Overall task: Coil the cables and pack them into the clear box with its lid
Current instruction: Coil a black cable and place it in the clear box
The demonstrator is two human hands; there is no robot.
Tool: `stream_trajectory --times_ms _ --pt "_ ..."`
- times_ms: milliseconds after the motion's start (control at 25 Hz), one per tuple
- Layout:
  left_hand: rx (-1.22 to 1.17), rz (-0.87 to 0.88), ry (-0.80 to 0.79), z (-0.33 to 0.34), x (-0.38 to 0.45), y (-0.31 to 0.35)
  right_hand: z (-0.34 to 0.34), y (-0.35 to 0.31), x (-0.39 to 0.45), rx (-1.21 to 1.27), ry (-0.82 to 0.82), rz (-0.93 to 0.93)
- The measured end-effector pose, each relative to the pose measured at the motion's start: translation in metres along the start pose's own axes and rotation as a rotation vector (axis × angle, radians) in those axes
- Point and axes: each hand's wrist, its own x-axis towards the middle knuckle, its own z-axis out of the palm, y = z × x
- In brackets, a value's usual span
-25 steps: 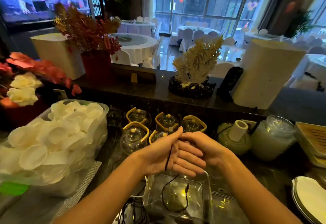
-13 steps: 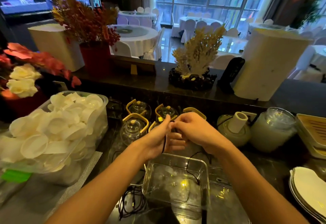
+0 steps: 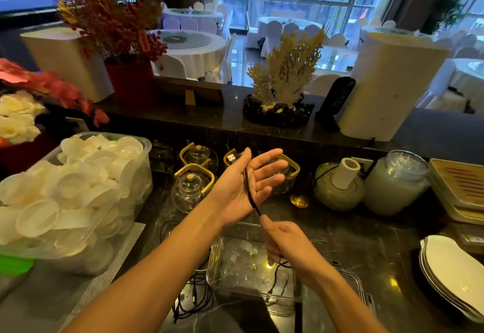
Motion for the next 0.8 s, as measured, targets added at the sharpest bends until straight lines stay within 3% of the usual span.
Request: stream_trajectory --times_ms 280,440,640,720,800 --pt "0.406 -0.236 0.063 -0.01 -0.011 -0.019 -0.04 -0.023 0.032 0.206 -0.116 0.174" --pt "0.554 -0.381 0.1 -0.03 -0.016 -0.027 -0.044 -0.063 0.05 -0.299 -0.016 0.204" --pt "0.715 -0.376 0.218 -0.031 -0.012 -0.036 -0.025 -0.082 0.061 -0.792 0.241 0.02" --pt "0.718 -0.336 0.244 -0.032 -0.008 -0.039 -0.014 -0.08 0.058 -0.877 0.336 -0.038" --pt "0.649 -0.292 0.247 -0.034 -0.004 -0.039 -0.004 -0.075 0.049 -0.767 0.356 -0.074"
